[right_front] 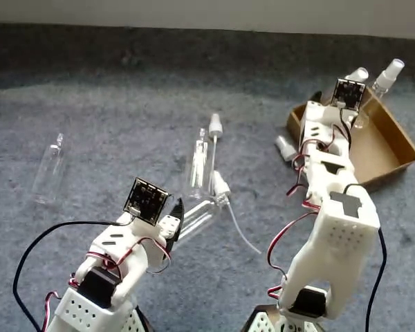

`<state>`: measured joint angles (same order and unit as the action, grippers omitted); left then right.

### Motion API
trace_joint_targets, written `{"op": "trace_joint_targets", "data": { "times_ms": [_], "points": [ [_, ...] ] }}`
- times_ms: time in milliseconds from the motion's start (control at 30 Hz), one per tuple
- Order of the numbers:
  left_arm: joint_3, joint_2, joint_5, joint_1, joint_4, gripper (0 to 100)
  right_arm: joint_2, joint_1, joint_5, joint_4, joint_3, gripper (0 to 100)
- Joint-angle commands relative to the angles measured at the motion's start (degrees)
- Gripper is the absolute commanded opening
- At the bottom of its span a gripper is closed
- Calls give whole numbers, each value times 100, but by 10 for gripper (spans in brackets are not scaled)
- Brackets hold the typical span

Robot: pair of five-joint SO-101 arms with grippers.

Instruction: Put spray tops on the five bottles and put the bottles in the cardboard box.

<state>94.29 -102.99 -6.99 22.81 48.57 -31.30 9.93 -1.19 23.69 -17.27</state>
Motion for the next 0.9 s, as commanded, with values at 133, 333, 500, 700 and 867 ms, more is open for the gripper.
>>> {"op": "trace_joint_targets", "data": {
  "times_ms": [133,333,500,700,867],
  "points": [
    [-48,48,44,-22,-105,7,971,-31,44,-1429,242,293],
    [-48,48,44,-22,-105,7,1543,-13,35,-2404,259,293],
    [-57,48,44,-22,-97,7,1921,-13,0,-3090,268,293],
    [-75,48,44,-57,-88,7,2580,-13,-9,-4277,277,293],
    [-101,48,44,-57,-88,7,3196,-13,-9,-5288,277,293]
  ]
}}
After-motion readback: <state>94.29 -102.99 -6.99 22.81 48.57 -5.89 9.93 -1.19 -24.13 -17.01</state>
